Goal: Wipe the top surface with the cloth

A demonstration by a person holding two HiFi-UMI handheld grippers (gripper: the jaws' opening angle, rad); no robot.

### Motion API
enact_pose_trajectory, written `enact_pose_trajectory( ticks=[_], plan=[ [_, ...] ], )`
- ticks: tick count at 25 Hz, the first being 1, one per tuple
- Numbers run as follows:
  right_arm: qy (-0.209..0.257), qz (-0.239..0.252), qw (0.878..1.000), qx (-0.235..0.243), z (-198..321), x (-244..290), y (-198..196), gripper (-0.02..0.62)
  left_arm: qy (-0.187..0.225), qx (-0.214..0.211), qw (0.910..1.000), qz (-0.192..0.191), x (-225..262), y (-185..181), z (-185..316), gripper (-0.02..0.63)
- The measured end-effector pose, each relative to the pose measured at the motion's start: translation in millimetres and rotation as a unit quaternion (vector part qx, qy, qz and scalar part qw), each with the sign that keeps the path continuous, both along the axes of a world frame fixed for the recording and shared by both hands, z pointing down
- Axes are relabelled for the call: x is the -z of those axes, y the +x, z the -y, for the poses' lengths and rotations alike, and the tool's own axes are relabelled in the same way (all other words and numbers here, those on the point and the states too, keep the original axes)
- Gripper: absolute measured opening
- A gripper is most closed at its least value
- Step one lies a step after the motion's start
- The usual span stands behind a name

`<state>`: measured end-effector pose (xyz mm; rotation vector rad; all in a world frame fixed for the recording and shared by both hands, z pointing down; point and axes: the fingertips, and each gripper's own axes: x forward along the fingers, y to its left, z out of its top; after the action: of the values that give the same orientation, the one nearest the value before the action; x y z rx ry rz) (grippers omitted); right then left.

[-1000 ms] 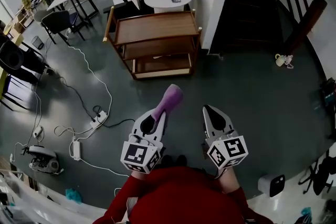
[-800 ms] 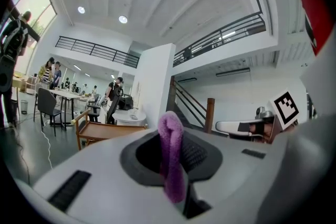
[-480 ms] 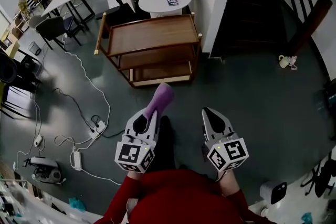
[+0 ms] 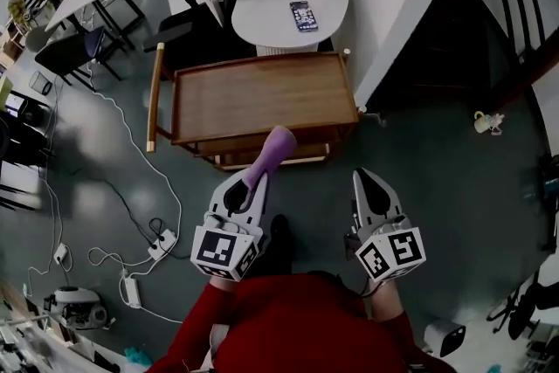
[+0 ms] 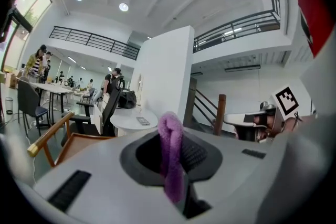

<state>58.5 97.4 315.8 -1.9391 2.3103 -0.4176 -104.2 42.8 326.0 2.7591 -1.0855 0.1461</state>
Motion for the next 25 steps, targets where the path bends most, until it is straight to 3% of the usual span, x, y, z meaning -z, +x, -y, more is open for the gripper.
enact_pose_trajectory(
  ticks=[7, 14, 17, 21, 25],
  plan=[
    [-0.024, -0.012, 1.0, -0.004, 81.7, -8.0, 11.6, 0.012, 0.001, -0.005, 1.0, 0.005, 4.4, 19.2, 77.1, 0.052],
    [-0.052, -0.009, 0.998, -0.015, 106.9, -21.2, 43.6, 0.012, -0.043, -0.03, 0.9986, 0.01, -17.6, 59.2, 108.0, 0.052],
    [-0.052, -0.009, 0.998, -0.031, 115.0, -20.6, 67.8, 0.012, -0.049, -0.081, 0.9954, 0.015, -25.2, 112.6, 139.2, 0.053],
    [-0.055, -0.007, 0.997, -0.049, 126.7, -23.4, 98.1, 0.012, -0.101, -0.171, 0.98, -0.017, -34.2, 218.1, 197.8, 0.053],
    [-0.075, -0.002, 0.996, -0.055, 130.5, -36.1, 117.4, 0.012, -0.126, -0.18, 0.975, 0.035, -76.3, 292.1, 241.6, 0.054]
  ],
)
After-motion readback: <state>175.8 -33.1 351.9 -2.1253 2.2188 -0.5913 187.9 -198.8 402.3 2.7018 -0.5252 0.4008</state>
